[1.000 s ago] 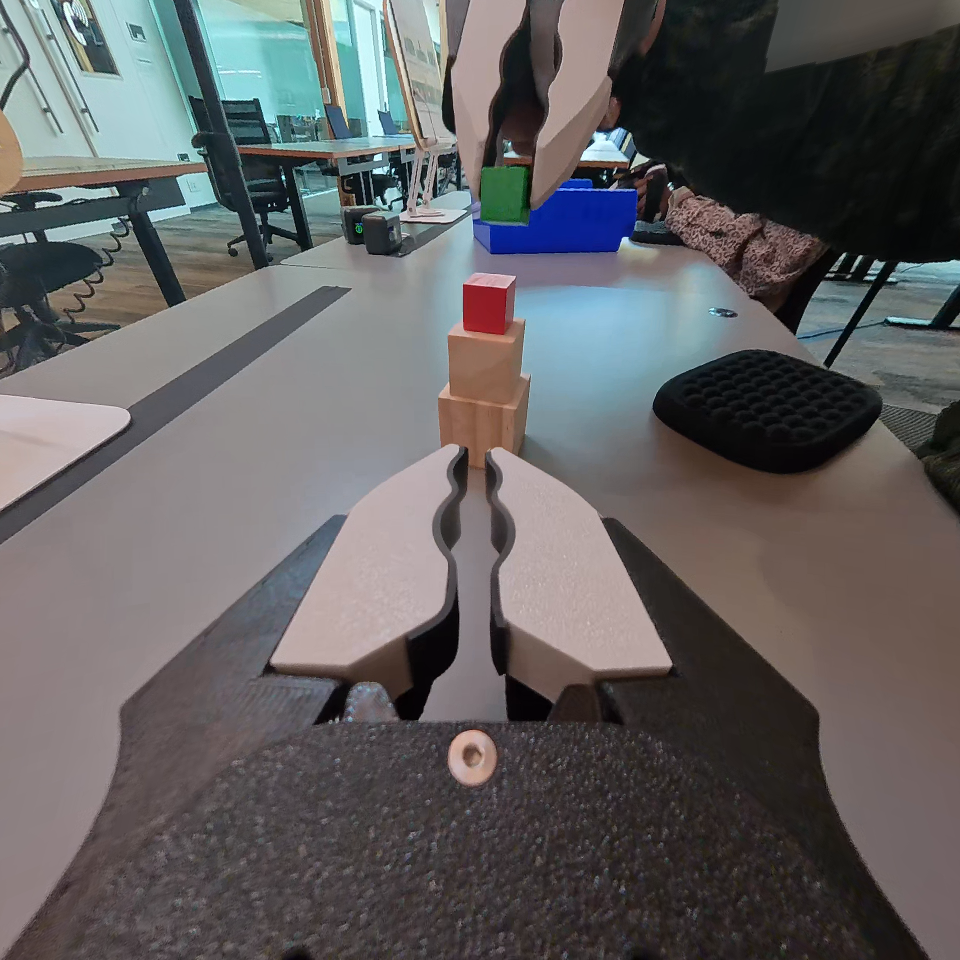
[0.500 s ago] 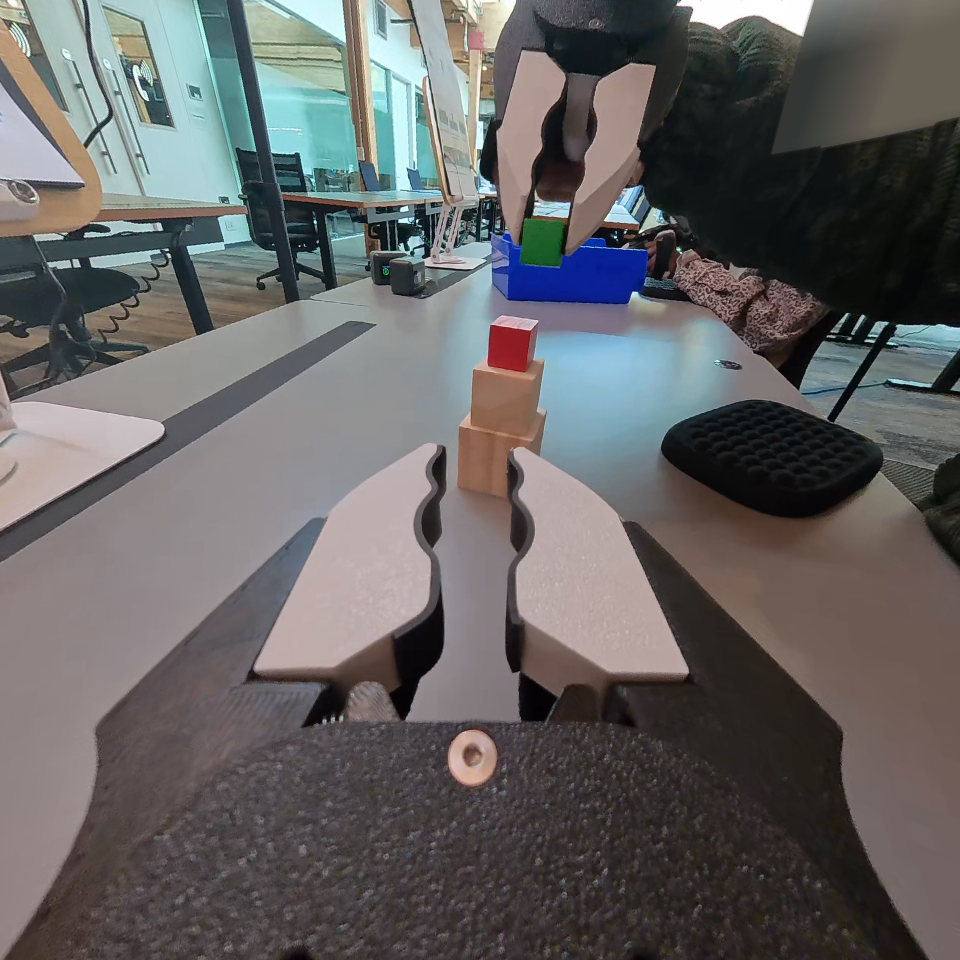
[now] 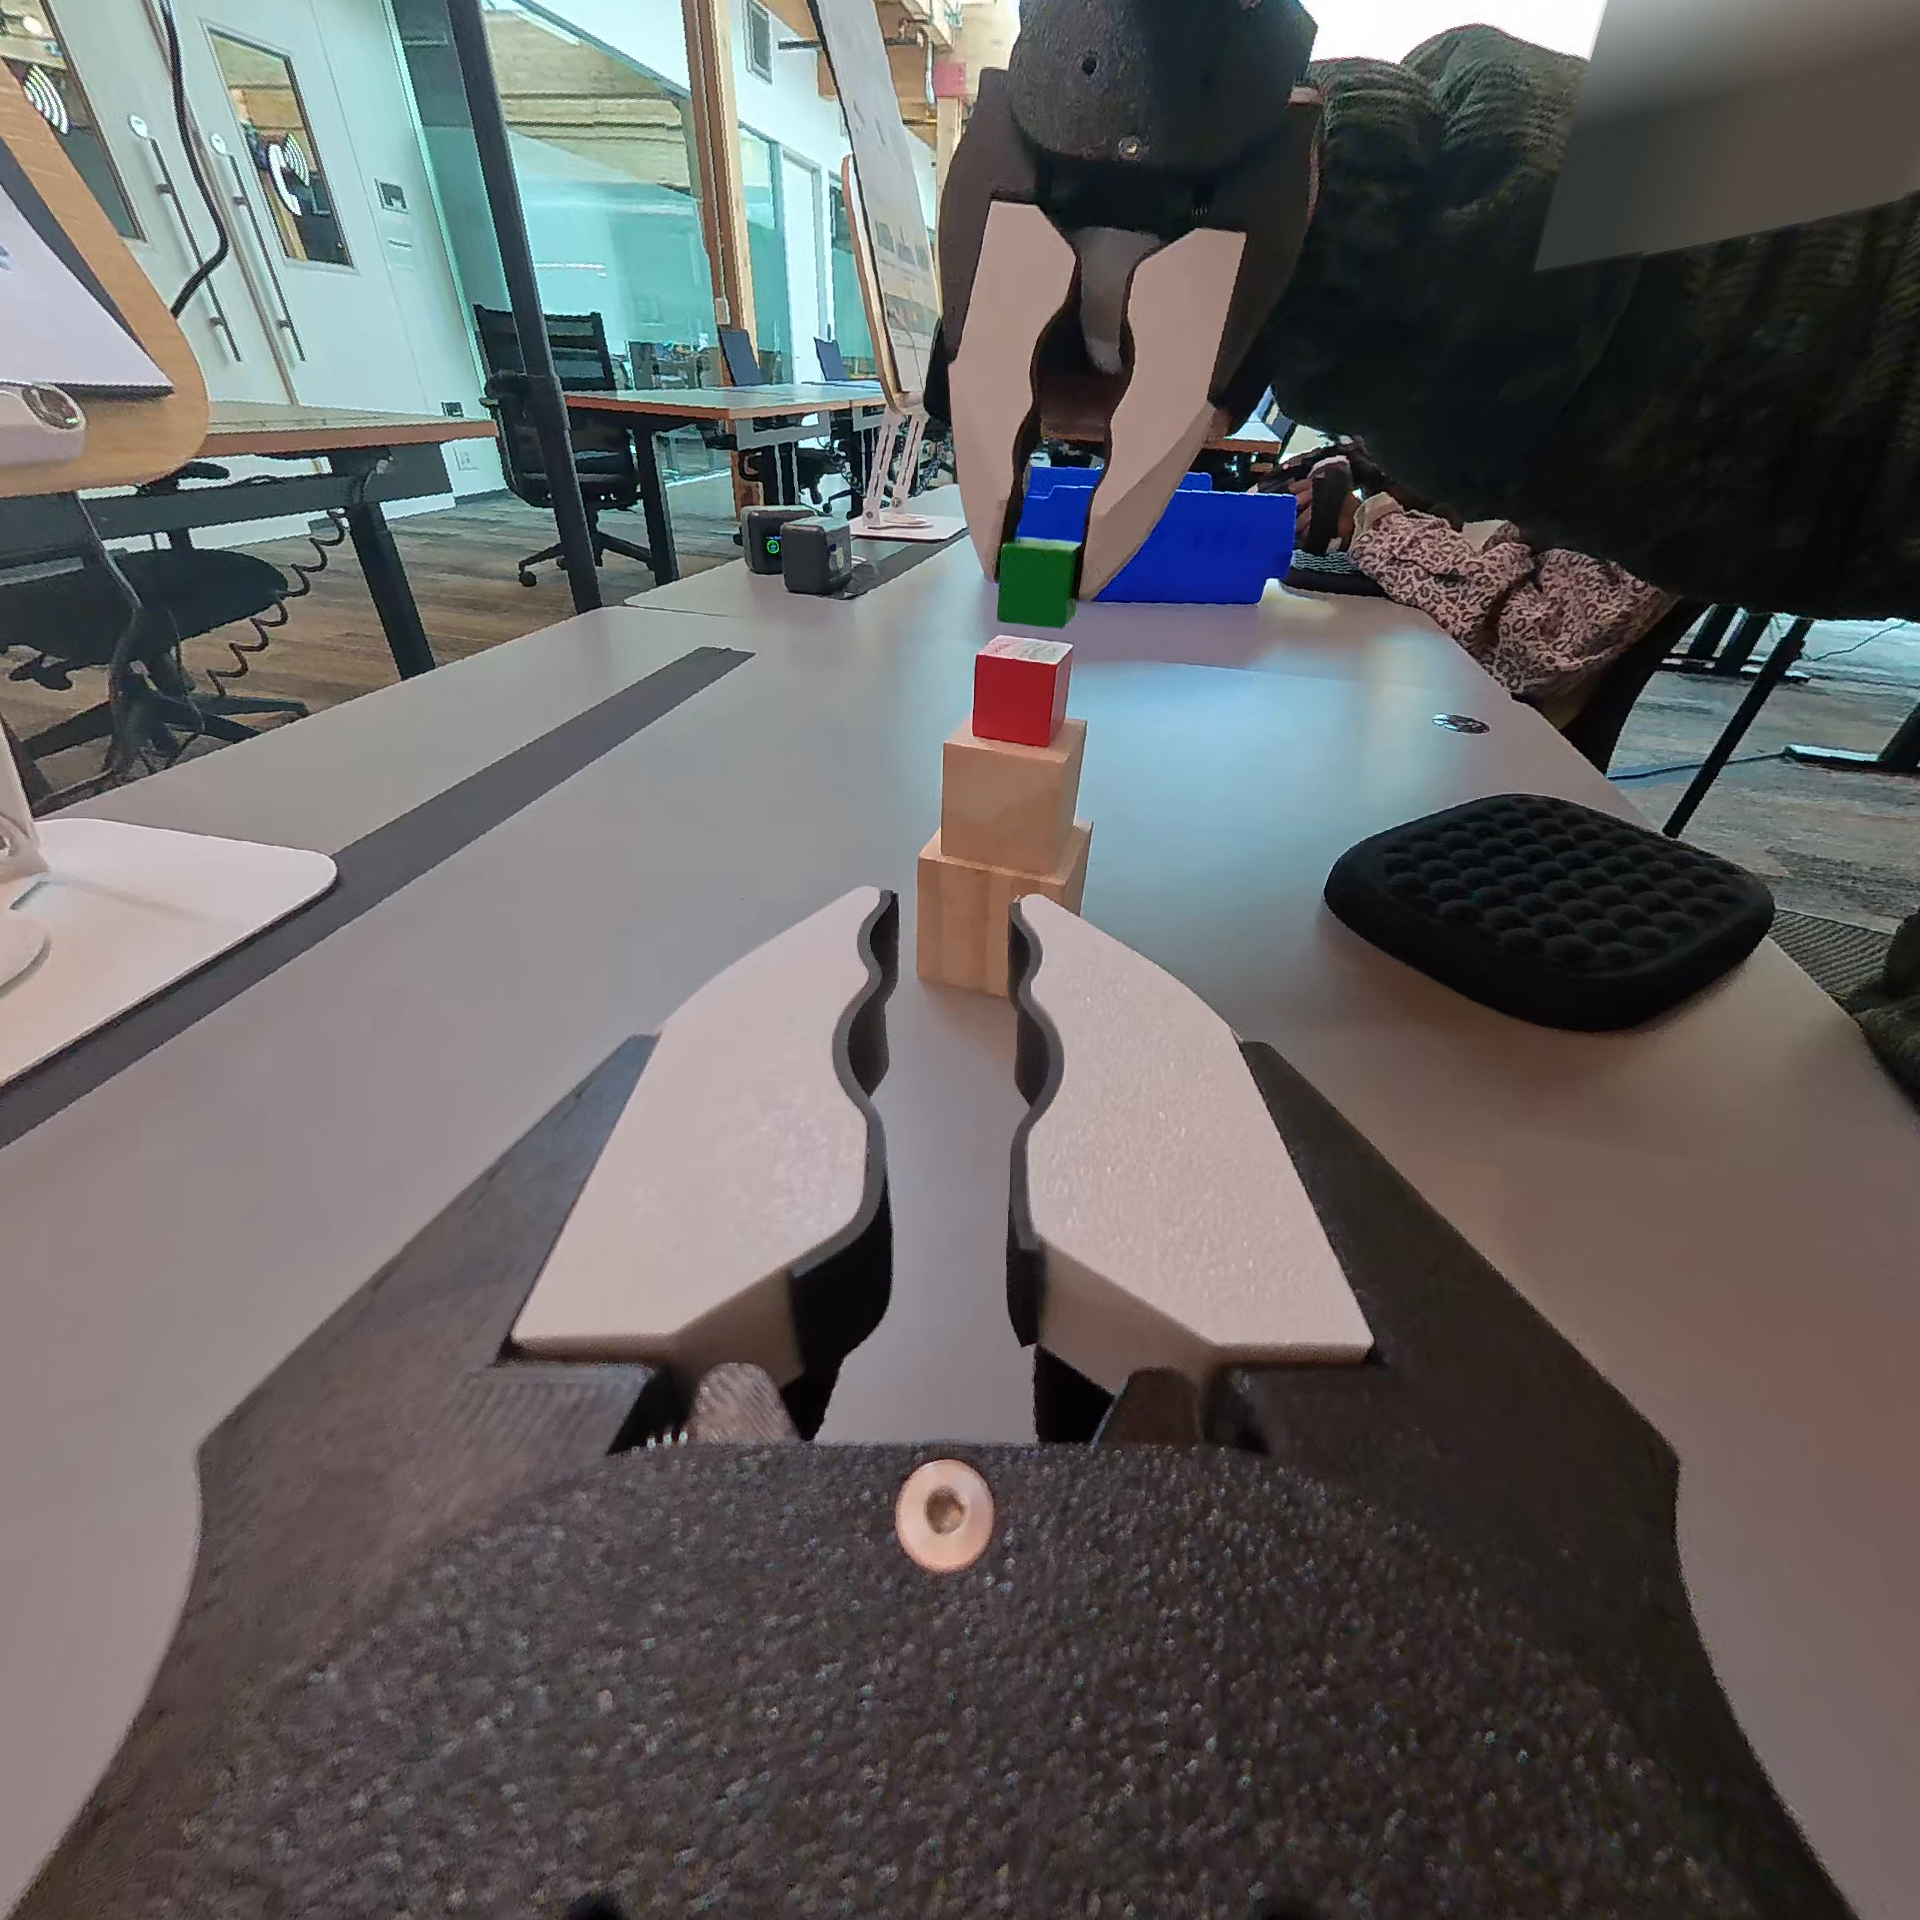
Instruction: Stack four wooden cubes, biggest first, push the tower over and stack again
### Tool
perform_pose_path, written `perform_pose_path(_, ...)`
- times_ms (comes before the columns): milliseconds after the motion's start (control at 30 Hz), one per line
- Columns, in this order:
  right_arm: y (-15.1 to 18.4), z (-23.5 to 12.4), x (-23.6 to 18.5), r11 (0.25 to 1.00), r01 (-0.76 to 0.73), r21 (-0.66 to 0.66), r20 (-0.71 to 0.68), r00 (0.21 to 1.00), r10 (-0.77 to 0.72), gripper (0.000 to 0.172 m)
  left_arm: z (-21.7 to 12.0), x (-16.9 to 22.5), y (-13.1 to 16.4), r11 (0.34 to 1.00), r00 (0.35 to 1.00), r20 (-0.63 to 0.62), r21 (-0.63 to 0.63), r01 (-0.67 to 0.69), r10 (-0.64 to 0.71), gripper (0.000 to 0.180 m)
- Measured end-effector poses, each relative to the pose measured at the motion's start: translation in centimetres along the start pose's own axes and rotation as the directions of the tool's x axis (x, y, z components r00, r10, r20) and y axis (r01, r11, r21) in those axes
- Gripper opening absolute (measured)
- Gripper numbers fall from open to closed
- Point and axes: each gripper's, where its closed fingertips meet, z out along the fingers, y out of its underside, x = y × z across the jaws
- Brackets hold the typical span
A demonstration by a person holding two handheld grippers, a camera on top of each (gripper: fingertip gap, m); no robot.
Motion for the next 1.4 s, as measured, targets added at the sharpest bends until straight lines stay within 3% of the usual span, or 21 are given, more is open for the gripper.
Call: perform_pose_path(1400, 0.5, 0.97, 0.22, 0.999, -0.027, 0.027, -0.04, 0.999, 0.028, 0.022, 0.11, 0.07, -0.01, 1.0, 1.0, 0.001, -0.005, -0.007, 0.007, 0.018)
